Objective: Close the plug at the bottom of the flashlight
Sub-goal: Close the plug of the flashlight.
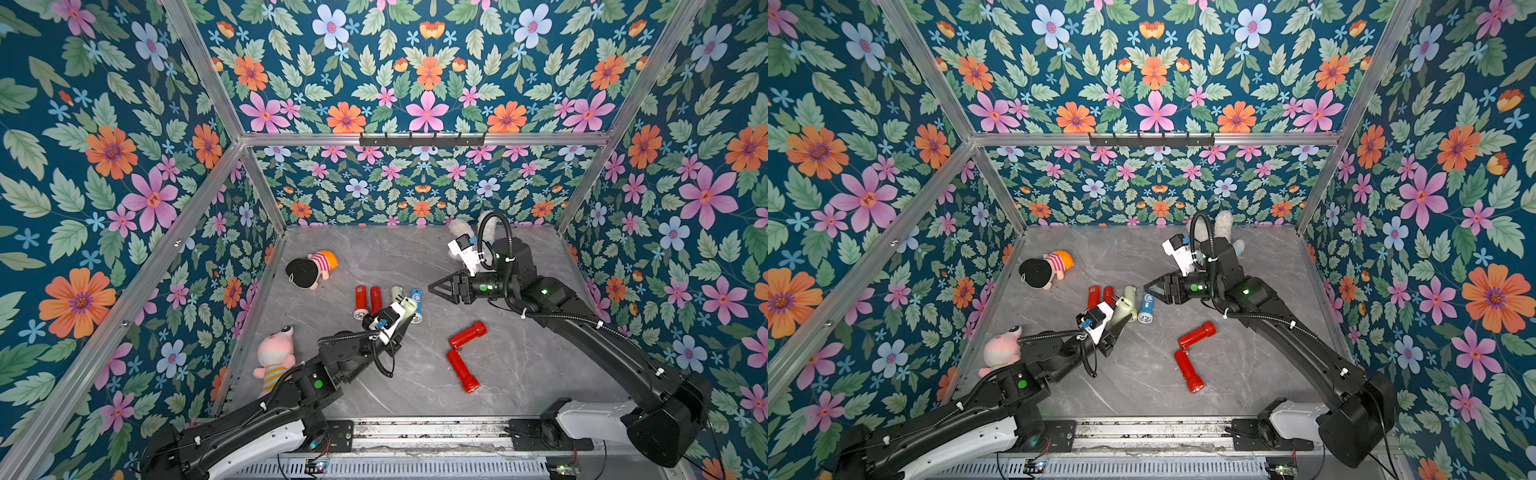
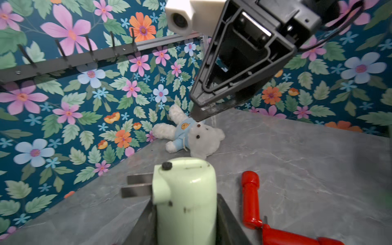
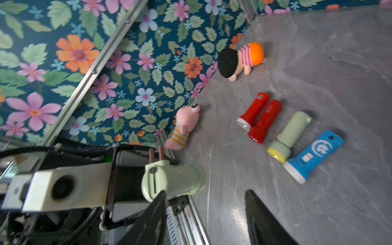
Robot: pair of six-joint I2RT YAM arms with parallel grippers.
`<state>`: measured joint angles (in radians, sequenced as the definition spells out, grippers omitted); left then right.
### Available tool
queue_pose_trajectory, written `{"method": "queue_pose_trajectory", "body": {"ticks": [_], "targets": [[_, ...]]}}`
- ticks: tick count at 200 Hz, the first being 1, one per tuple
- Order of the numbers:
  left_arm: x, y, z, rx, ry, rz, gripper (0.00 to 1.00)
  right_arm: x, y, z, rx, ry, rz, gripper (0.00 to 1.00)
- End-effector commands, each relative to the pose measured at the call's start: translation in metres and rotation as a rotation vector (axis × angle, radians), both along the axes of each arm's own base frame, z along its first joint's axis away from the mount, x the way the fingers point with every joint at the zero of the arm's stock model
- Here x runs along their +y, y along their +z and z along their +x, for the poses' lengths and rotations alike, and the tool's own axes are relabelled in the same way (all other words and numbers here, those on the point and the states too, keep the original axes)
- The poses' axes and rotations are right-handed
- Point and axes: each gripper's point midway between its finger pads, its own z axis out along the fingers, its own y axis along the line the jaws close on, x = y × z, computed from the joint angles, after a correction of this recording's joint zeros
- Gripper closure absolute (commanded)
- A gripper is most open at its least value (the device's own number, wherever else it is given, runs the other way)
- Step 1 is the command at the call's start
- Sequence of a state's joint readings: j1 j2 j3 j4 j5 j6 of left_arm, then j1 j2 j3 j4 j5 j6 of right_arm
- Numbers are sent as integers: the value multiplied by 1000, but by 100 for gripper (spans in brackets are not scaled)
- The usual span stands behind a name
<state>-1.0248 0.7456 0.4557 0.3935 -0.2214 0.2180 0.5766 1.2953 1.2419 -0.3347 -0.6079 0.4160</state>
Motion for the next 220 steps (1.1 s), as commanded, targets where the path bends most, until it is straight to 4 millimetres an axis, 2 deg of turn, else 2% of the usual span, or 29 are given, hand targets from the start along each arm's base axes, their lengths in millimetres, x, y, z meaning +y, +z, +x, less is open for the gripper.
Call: {"method": "queue_pose_trajectory", "body": {"ticks": [1, 21, 46, 69, 95, 165, 220], "targets": [[25, 29, 17, -121, 177, -72, 100, -12, -7, 15, 102, -152, -57, 42], [29, 37, 18, -182, 207, -87, 100, -4, 2, 22, 125, -162, -54, 42], [19, 41, 22, -209, 200, -51, 100, 19, 10, 19, 140, -114, -70, 42], [10, 40, 26, -221, 191, -21, 100, 42, 11, 13, 165, -72, -66, 42], [10, 40, 27, -245, 199, -20, 100, 55, 10, 10, 213, -54, -41, 42], [7, 36, 32, -263, 222, 24, 100, 63, 28, 6, 232, -64, 19, 43], [3, 39, 33, -270, 214, 23, 100, 66, 22, 1, 247, -55, -7, 47]]}}
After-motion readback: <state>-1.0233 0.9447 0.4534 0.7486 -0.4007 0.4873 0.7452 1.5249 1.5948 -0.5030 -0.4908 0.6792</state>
